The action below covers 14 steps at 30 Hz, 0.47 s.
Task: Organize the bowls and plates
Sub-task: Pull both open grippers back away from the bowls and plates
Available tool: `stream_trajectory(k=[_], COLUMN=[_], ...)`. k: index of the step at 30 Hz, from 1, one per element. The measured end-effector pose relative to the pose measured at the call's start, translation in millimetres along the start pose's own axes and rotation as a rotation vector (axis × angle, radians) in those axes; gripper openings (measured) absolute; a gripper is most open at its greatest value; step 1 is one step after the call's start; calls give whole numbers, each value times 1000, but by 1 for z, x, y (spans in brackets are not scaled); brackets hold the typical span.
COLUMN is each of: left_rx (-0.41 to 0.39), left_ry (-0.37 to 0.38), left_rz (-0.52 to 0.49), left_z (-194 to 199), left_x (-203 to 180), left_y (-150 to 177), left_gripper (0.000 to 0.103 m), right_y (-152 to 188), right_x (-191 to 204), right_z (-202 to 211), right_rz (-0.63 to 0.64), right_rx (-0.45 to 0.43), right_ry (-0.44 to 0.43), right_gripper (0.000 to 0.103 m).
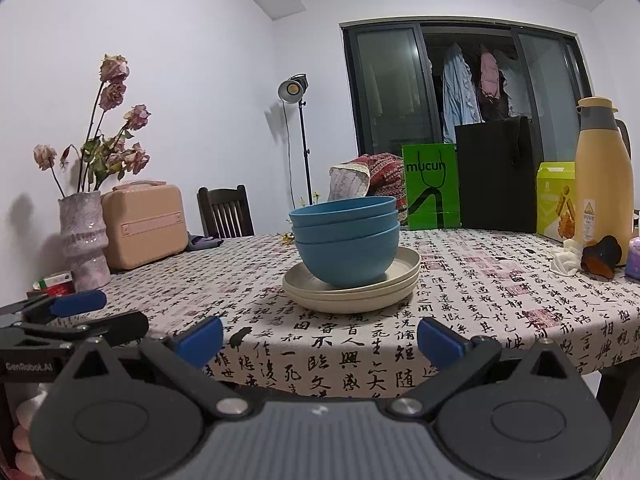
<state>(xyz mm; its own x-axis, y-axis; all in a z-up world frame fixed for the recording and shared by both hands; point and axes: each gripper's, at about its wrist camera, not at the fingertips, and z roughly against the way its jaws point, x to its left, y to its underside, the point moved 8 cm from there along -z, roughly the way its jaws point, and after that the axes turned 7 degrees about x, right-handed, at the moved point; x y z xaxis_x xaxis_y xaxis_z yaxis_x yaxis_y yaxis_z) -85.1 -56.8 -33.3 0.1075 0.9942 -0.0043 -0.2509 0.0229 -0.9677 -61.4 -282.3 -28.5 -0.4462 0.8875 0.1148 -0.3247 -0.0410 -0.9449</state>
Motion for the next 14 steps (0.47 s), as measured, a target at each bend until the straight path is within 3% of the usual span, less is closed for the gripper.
stream_trajectory(k=[14], left_rx=[-3], left_ry=[10], left_rz=[-4], left_z=[1], left_x=[-2], left_y=[0], left_gripper=[103], right_y=[0], right_x=[0], right_z=[0], right_rz=[-1], right_rx=[3], right_ry=[-1], right_gripper=[103])
